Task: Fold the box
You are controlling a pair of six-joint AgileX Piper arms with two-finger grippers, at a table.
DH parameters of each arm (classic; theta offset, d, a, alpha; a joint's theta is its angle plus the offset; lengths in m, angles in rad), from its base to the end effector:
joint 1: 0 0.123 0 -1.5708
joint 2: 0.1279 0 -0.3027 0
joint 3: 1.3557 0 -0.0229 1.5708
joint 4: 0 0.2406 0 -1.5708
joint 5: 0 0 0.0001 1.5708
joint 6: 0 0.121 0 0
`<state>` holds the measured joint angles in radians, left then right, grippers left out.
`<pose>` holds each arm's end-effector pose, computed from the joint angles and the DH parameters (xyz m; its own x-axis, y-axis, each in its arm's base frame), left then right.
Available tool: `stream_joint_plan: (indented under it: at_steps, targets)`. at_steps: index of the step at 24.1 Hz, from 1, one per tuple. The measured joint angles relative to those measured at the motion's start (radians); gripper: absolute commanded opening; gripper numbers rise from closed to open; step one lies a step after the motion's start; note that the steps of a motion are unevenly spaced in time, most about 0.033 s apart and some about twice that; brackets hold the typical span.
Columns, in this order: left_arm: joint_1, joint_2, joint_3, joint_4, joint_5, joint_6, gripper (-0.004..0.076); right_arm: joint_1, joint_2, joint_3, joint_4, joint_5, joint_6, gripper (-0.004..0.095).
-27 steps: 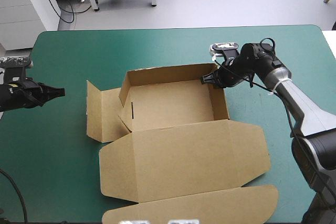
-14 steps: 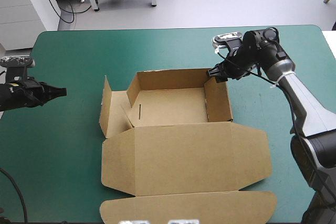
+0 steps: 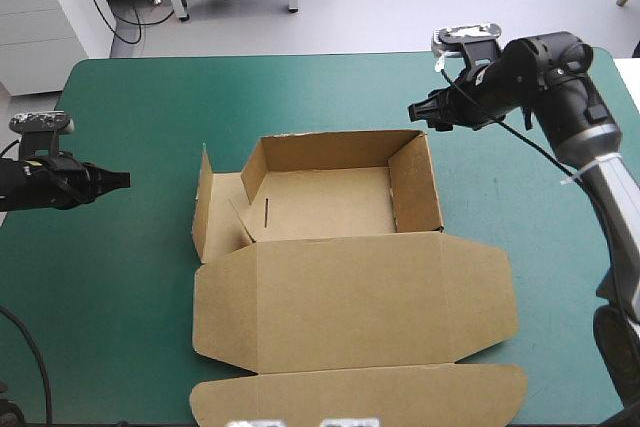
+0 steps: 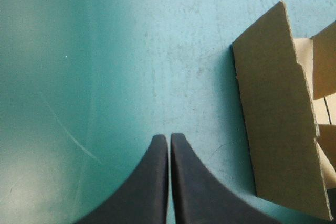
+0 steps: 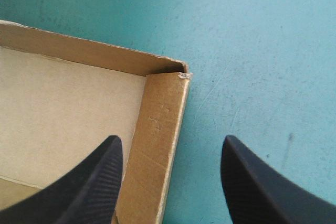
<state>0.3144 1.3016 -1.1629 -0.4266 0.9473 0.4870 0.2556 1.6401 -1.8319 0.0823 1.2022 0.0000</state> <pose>0.2643 0.0432 0.3402 -0.7796 -0.0300 -0.6256 0.0713 0.9881 -0.1363 0.3432 0.0993 0.4119 -0.7794 -0.1731 -0.6021 -0.2739 0.9585 0.0790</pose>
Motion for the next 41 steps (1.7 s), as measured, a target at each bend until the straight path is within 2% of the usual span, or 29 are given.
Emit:
stream_joint_plan:
  at_steps: [6,11,15,28,29,30,31,32,34,41]
  targets:
    - [0.0,0.0,0.0,-0.007,0.007,0.0,-0.0008,0.0,-0.099,0.061,0.003,0.005,0.009,0.0523]
    - [0.0,0.0,0.0,-0.022,0.008,0.0,-0.0008,0.0,-0.086,0.128,0.004,-0.02,0.023,0.0483]
    - [0.0,0.0,0.0,-0.025,0.012,0.0,-0.0008,0.0,-0.035,0.144,0.012,-0.011,0.019,0.0441]
    - [0.0,0.0,0.0,-0.027,0.042,0.0,-0.0008,0.0,0.244,0.221,0.098,-0.02,0.011,0.0429]
    - [0.0,0.0,0.0,-0.028,0.042,0.0,-0.0008,0.0,0.253,0.221,0.098,-0.022,0.008,0.0403]
    - [0.0,0.0,0.0,-0.029,0.042,0.0,-0.0008,0.0,0.258,0.221,0.098,-0.023,0.007,0.0331]
    - [0.0,0.0,0.0,-0.033,0.042,0.0,-0.0008,0.0,0.263,0.221,0.099,-0.024,0.007,0.0254]
    - [0.0,0.0,0.0,-0.039,0.042,0.0,-0.0008,0.0,0.268,0.222,0.099,-0.024,0.0,0.0096]
    - [0.0,0.0,0.0,-0.043,0.042,0.0,-0.0008,0.0,0.274,0.222,0.104,-0.025,-0.009,-0.0016]
    - [0.0,0.0,0.0,-0.044,0.042,0.0,-0.0008,-0.004,0.274,0.221,0.133,-0.026,-0.065,-0.0021]
